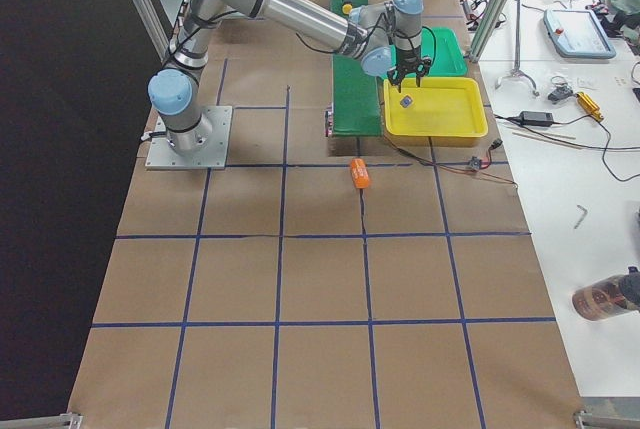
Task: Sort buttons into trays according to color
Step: 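Drop yellow button in yellow tray with right while left places its button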
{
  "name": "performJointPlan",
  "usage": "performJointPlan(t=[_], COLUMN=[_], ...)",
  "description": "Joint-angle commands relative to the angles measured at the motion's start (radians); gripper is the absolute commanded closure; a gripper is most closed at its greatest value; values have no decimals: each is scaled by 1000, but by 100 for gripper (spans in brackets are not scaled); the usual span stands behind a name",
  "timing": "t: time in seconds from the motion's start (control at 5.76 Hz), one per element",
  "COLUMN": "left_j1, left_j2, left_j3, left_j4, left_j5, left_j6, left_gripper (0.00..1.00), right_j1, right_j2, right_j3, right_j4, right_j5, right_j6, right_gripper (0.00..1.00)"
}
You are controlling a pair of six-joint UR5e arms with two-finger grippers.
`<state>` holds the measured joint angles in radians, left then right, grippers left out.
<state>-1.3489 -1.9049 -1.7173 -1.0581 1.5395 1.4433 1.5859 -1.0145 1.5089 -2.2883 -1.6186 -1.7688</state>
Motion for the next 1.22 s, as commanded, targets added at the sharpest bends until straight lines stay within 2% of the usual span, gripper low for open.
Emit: performJointPlan(t=[0.0,0.35,0.52,0.69,0.87,1.04], left_j1=[87,132,142,142,142,139], left_j2=[-132,-242,-270,-279,-281,-280], left_j3=[132,151,150,140,113,108], left_j4=[-8,35,50,69,105,110], left_j5=[-2,1,42,98,97,100], left_j6=[28,110,138,191,203,218], left_gripper=[2,2,2,2,12,82], right_j1=[6,90,148,182,187,222], right_j2=[-59,-178,-196,-202,-223,-228], right_j3=[-3,7,37,90,120,126], right_j4=[30,314,351,336,334,326], right_j5=[2,51,84,85,85,92], right_j6=[26,253,384,402,440,466], right_gripper=[0,0,0,0,0,0])
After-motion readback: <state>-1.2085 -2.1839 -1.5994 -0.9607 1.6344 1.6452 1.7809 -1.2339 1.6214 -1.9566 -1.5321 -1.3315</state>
